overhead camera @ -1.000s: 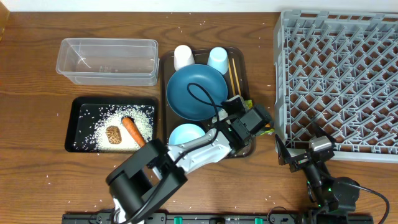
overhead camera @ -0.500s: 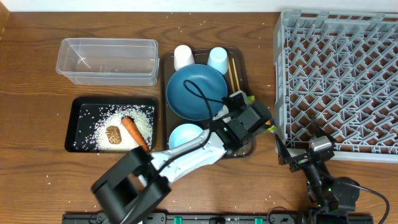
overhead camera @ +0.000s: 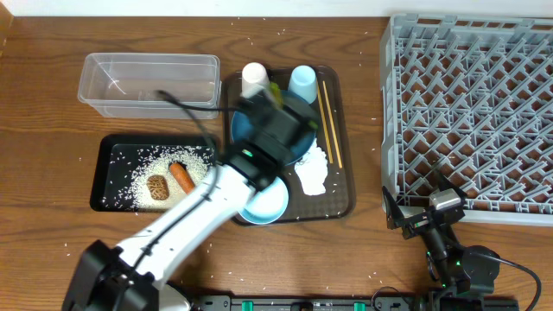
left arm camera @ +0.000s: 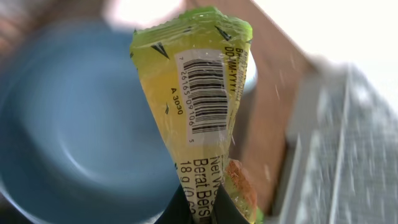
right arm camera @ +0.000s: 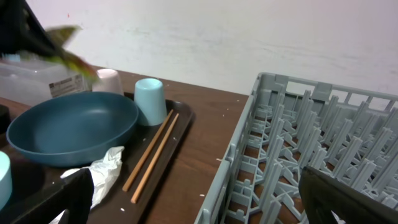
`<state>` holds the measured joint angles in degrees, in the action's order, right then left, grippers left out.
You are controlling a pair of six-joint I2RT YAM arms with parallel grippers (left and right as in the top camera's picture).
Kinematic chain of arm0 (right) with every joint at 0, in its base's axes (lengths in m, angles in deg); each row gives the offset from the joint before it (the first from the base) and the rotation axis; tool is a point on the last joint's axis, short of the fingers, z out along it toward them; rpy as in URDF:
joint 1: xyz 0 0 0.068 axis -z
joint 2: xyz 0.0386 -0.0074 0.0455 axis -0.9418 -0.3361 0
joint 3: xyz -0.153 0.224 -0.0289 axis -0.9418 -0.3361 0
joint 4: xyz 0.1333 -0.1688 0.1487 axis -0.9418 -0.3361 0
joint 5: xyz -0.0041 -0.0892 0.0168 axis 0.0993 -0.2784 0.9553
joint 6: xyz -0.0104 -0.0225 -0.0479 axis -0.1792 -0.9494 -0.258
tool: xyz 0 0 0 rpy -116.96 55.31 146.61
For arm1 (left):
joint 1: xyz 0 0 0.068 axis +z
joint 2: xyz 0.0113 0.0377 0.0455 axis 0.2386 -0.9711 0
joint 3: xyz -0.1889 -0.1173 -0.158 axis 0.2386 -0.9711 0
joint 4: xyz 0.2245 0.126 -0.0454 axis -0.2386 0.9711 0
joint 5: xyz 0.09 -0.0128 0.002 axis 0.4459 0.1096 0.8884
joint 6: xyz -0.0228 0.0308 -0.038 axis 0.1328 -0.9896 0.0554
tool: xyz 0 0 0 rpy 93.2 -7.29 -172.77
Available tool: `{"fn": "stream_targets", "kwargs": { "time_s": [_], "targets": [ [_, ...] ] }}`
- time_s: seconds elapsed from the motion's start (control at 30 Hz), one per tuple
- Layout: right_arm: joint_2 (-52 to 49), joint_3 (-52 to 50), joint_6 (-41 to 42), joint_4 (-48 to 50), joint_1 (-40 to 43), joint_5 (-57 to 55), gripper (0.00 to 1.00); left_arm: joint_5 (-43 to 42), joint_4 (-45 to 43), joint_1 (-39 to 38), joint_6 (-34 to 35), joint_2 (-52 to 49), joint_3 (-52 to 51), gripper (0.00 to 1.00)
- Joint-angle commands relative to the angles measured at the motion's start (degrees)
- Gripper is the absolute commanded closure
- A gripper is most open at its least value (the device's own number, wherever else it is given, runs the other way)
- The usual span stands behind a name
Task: Sort waste into correct bins and load items into the dishwasher rack
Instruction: 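Lift the yellow wrapper with the left gripper toward the clear bin, then drop the yellow wrapper into the clear plastic bin, open left gripper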
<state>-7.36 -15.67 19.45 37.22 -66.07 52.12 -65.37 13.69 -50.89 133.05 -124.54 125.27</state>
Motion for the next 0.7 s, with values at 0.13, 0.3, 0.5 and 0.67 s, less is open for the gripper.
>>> {"fn": "stream_targets", "kwargs": {
  "time_s": [0.13,0.3,0.5,0.67],
  "targets": [
    [0.1,-0.1,-0.7,-0.2,1.3,-0.2,0.01,2.9,-1.2,16.9,-1.0,0.9,-0.3,0.94],
    [0.1,-0.1,-0.7,-0.2,1.3,-0.2,0.01,2.9,-6.2,27.8,-1.0,0.7,-0.3,0.94],
    [0.1,-0.1,-0.7,-0.2,1.3,-0.2,0.01,2.3,-15.0,35.5,-1.0,-2.6,-0.3,0.94],
    [0.1,-0.1,-0.7,-0.2,1.3,-0.2,0.01,2.3,-20.1,37.5,-1.0,-6.8,-0.3,0.91]
  ]
}}
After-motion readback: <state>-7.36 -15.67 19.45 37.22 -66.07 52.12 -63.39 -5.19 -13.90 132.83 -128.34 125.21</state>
